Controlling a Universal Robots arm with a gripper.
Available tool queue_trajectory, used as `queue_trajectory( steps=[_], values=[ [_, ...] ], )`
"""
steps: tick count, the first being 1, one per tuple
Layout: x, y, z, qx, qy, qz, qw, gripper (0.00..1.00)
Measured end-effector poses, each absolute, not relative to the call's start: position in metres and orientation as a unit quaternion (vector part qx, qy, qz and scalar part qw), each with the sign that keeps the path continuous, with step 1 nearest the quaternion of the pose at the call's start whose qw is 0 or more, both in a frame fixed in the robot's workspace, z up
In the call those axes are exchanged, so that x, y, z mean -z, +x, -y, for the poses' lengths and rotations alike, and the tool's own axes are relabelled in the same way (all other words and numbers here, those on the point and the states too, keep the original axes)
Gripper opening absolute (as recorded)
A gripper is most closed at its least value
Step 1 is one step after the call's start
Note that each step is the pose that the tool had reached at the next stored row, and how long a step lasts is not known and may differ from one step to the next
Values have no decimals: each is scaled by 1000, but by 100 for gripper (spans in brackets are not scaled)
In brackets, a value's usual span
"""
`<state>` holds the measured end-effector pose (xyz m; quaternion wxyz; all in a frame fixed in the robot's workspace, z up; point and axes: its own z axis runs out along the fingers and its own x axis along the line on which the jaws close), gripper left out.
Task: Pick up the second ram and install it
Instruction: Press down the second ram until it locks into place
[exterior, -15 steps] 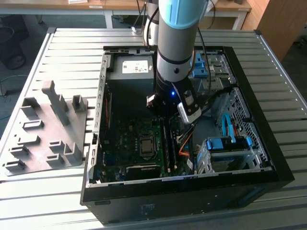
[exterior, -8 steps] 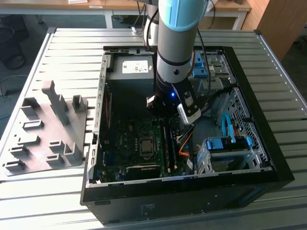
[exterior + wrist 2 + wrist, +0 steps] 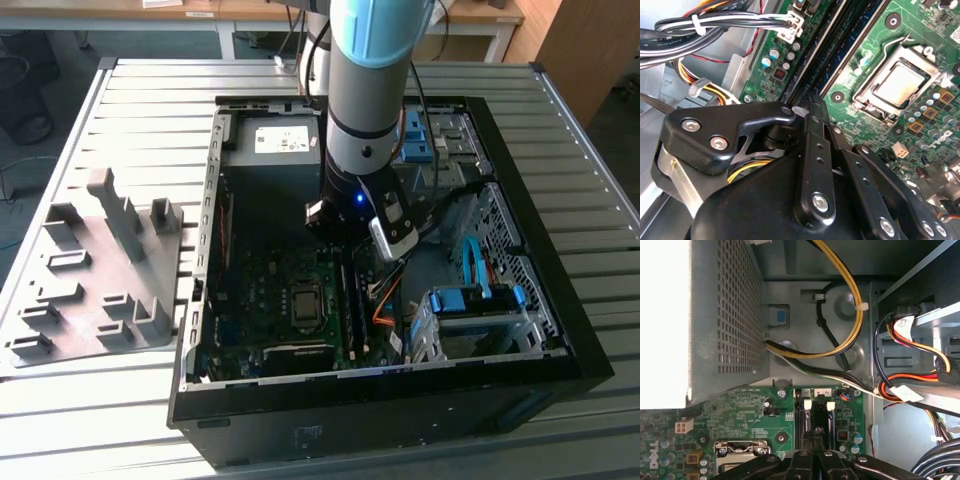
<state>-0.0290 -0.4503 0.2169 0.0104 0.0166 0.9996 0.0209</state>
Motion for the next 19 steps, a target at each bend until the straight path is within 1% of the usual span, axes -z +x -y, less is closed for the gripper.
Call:
queue_trajectory(
  steps=[11,19],
  values=[
    [-224,-29,452,-19,17,-1000,11,10],
    [-224,-29,479,-16,17,-1000,11,10]
  ],
)
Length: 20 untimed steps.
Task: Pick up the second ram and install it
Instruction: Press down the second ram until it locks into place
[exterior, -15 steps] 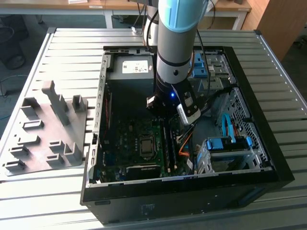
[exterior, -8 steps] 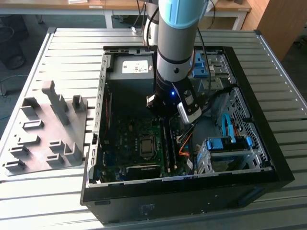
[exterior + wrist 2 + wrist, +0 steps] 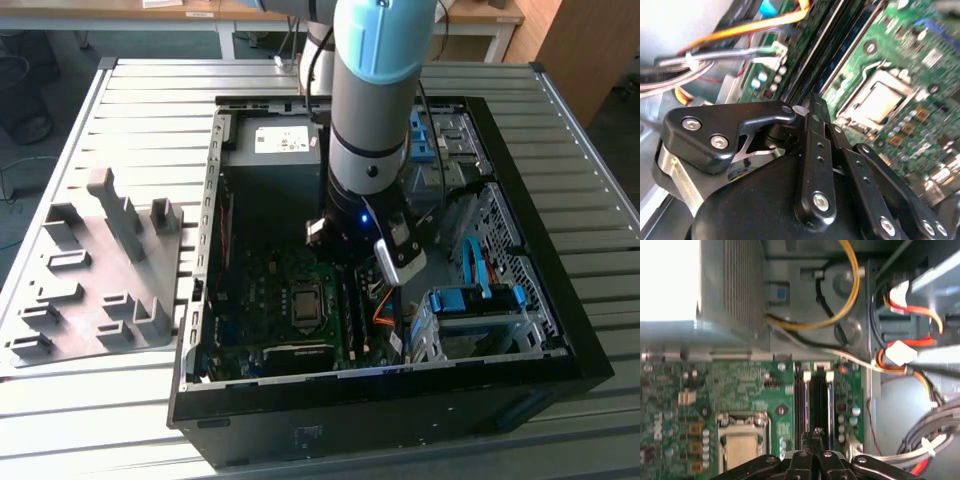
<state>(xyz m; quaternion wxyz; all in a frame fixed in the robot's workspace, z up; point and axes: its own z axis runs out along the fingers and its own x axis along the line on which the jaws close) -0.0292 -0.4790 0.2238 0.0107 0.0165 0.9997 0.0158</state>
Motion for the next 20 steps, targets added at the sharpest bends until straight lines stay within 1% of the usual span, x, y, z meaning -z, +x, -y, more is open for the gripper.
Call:
queue_trajectory(
  steps=[7,12,20],
  values=[
    [-223,-29,500,-4,16,-1000,11,10],
    [-222,-29,503,5,16,-1000,11,10],
    [-215,-29,503,9,16,-1000,10,10]
  ],
)
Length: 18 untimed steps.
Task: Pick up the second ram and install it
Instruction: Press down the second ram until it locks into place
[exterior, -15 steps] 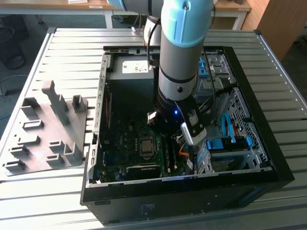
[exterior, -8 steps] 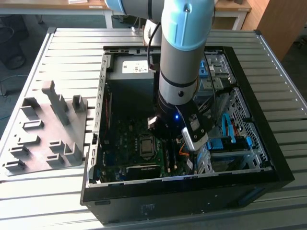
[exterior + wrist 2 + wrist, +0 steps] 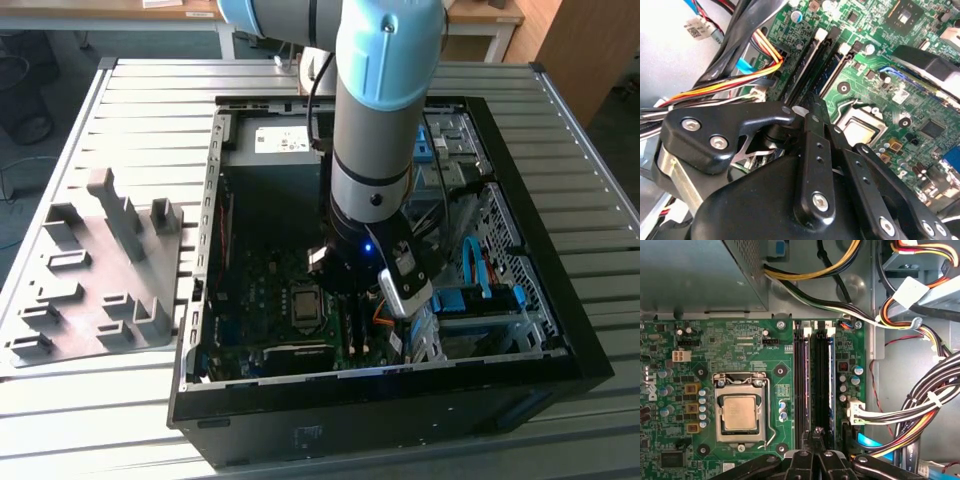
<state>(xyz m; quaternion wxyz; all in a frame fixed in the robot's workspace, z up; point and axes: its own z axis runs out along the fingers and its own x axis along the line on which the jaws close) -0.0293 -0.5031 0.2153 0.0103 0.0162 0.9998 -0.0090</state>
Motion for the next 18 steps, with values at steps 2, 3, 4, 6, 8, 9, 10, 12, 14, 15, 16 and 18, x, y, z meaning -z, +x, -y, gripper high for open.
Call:
queue_trajectory(
  steps=[2,3,4,6,8,9,10,12,14,15,16,18],
  values=[
    [-215,-29,503,9,16,-1000,10,10],
    [-217,-29,503,9,16,-1000,11,10],
    [-219,-29,503,8,16,-1000,11,10],
    [-227,-29,503,9,16,-1000,11,10],
    [-236,-29,503,9,16,-1000,11,10],
    [-240,-29,503,9,16,-1000,11,10],
    [-244,-29,503,9,16,-1000,11,10],
    [-251,-29,503,9,16,-1000,11,10],
    [-258,-29,503,9,16,-1000,11,10],
    [-261,-29,503,9,16,-1000,11,10],
    [-265,-29,503,9,16,-1000,11,10],
    [-270,-29,503,9,16,-1000,11,10]
  ],
)
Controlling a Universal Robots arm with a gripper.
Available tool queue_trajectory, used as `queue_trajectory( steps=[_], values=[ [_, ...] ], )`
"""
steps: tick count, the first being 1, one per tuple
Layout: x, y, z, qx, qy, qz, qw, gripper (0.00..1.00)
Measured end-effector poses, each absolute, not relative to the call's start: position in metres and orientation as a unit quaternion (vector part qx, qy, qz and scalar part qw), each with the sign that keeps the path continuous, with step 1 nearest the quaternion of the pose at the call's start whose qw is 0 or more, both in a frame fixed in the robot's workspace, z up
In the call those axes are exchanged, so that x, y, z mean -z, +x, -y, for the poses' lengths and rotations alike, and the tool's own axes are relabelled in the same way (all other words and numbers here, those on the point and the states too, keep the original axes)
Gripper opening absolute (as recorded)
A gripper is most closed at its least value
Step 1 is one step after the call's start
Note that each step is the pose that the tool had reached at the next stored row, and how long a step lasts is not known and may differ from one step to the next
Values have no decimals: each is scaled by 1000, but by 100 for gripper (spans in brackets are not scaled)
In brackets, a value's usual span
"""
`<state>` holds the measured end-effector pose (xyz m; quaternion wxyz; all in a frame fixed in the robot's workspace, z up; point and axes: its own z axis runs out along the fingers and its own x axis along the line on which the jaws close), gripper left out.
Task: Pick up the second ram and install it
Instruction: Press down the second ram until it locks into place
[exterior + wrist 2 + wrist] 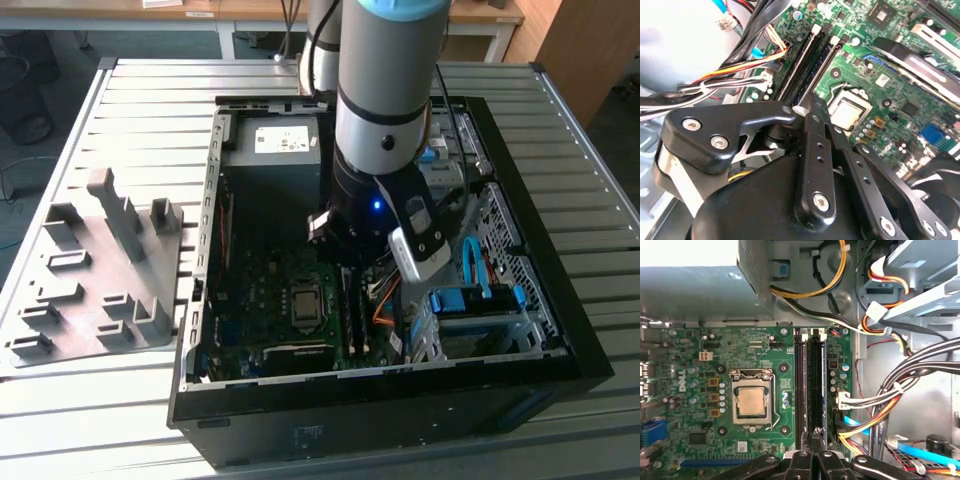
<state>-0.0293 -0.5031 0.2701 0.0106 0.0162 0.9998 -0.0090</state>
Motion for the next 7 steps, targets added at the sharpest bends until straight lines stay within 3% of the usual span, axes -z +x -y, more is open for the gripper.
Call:
queue_trajectory(
  steps=[7],
  values=[
    [-271,-29,503,9,16,-1000,11,10]
  ],
)
